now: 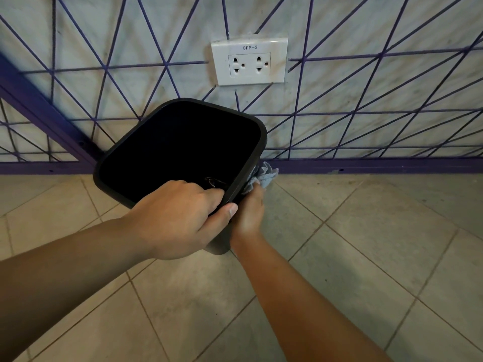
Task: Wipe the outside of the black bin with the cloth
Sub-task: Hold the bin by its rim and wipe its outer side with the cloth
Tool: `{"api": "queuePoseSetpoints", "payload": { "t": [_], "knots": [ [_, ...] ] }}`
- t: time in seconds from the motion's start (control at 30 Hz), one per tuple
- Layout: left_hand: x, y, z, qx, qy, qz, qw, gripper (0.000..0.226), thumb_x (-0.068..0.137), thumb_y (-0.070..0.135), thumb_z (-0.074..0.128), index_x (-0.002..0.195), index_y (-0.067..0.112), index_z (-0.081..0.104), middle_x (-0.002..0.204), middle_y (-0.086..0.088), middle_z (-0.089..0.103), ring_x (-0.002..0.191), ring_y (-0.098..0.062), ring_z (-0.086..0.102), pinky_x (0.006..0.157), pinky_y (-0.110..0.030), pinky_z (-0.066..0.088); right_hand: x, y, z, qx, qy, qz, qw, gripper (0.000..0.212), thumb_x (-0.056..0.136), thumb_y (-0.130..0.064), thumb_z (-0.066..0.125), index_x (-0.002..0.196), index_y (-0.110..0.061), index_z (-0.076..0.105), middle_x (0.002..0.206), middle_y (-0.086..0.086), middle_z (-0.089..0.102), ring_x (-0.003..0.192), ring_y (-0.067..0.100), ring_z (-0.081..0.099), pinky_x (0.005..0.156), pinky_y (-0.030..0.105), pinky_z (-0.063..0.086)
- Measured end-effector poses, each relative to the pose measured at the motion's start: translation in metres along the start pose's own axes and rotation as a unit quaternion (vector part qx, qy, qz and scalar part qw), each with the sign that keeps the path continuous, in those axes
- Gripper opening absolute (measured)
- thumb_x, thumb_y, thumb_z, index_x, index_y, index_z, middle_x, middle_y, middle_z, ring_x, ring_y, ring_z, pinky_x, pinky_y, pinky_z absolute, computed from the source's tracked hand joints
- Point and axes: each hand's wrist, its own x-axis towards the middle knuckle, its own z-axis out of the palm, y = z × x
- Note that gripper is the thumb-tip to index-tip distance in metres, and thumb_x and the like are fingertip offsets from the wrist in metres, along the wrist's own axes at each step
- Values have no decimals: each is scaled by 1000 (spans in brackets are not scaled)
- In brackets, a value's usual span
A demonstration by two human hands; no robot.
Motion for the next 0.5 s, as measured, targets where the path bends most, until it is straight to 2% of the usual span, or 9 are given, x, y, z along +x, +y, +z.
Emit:
{"api": "queuePoseSetpoints", "payload": {
  "t": [0.07,0.23,0.37,0.5],
  "knots": [
    [-1,0,0,-3,-1,-4,1000,45,92,61,14,64,32,35,51,7,47,45,-8,49,47,-20,30,-7,4,3,-20,-11,-6,1000,122,69,-85,38,170,-16,42,179,16,40,167,34,37,137,62,30],
    [-1,0,0,-4,6,-8,1000,49,91,61,12,66,30,40,52,4,49,47,-10,51,49,-29,42,13,0,-2,8,-3,0,1000,125,63,-84,43,171,-20,43,180,11,39,169,34,35,138,61,28],
    [0,1,0,-8,7,-11,1000,48,90,62,13,64,29,38,52,5,48,46,-10,50,49,-25,33,3,2,-1,-23,-8,3,1000,124,63,-84,36,169,-21,45,179,12,41,168,32,37,137,61,30],
    [-1,0,1,-7,8,-5,1000,46,92,60,16,63,30,36,50,5,46,44,-9,48,47,-24,31,15,-1,-3,-9,-10,11,1000,128,60,-82,39,171,-18,41,181,14,37,169,35,33,138,63,28]
  ]
}}
